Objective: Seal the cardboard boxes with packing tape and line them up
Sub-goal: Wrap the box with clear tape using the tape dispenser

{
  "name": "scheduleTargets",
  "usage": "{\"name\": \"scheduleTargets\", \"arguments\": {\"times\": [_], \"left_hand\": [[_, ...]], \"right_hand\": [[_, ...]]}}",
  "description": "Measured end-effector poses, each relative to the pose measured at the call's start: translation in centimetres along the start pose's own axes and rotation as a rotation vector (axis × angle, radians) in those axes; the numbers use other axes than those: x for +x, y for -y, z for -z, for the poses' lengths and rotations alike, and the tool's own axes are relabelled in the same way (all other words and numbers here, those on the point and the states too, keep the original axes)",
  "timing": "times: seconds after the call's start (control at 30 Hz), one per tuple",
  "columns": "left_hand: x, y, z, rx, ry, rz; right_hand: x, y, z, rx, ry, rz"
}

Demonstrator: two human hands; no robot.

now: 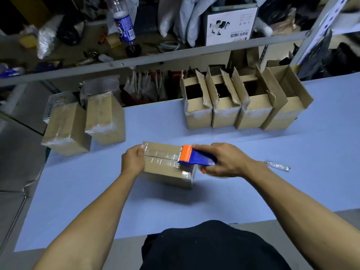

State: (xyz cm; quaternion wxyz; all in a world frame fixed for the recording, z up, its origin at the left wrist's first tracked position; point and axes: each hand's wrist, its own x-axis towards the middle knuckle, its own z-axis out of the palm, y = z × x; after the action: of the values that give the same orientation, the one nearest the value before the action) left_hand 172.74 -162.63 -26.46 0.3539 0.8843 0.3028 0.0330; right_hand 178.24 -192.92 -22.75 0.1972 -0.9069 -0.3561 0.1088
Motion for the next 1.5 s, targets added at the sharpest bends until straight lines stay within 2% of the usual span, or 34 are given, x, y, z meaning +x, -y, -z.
{"name": "scheduleTargets", "arguments": {"times": [0.13, 0.17, 0.2, 0.27, 0.33, 0.47, 0.77, 0.97, 1.3, 1.5], "left_hand": [[-0.3, 1.4, 2.0, 0.152, -0.094, -0.014], [-0.6, 1.5, 2.3, 0.198, -0.097, -0.131], [-0.9, 1.7, 2.5, 0.264, -0.067, -0.320], [-1.2, 1.9, 2.8, 0.476, 0.159, -0.699], [-1.5, 1.5, 2.5, 0.646, 0.394, -0.865], [-1.2, 0.1, 0.3, 0.772, 0.462, -0.894], [-1.4, 0.6, -0.6, 0.677, 0.396, -0.904], [-1.4, 0.3, -0.5, 0.687, 0.418, -0.851], [-1.0, -0.4, -0.1, 0.758, 0.480, -0.862], [-1.9, -2.0, -0.8, 0.891, 0.539, -1.056]], "right_hand": [[1.2, 2.0, -2.0, 0.001, -0.018, 0.040], [1.4, 2.2, -2.1, -0.006, -0.022, 0.045], [1.6, 2.2, -2.2, -0.012, -0.025, 0.047], [1.8, 1.9, -2.2, -0.013, -0.027, 0.048], [1.9, 1.8, -2.0, -0.013, -0.021, 0.045], [2.1, 1.8, -1.8, -0.021, -0.012, 0.048], [1.0, 2.3, -1.7, 0.046, -0.027, 0.068], [-1.6, 0.8, -2.6, 0.099, -0.030, 0.018], [-3.8, -2.0, -2.7, 0.092, -0.003, -0.037], [-2.6, -0.9, -4.0, -0.010, 0.001, -0.023]]}}
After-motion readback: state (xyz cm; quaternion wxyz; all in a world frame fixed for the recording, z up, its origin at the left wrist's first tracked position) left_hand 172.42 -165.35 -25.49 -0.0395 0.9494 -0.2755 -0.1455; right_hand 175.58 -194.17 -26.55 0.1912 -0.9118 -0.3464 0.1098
